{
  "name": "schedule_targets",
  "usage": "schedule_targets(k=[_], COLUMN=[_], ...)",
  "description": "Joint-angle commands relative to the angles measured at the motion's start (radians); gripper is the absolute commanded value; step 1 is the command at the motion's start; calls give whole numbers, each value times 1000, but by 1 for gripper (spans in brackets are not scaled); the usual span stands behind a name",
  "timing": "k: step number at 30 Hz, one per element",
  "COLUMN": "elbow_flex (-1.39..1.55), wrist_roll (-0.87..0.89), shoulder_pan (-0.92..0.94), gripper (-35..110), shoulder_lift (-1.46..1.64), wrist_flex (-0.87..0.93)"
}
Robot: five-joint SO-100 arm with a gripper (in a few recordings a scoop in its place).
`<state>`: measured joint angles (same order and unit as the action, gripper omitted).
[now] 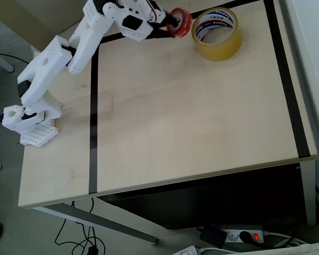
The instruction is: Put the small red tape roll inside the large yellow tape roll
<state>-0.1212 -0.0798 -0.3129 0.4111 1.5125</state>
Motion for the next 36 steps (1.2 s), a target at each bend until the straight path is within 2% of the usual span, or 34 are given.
schedule_targets(k=[1,10,25,31,36], elbow_flex=[-101,-97,-58,-61,-61], wrist_roll=[-12,-17,-17,-17,-17], shoulder_pan=[20,52,89,78,80], gripper=[0,0,8,17,19], shoulder_lift=[187,94,-31,-41,-40], wrist_flex=[-161,-396,-304,-250,-233])
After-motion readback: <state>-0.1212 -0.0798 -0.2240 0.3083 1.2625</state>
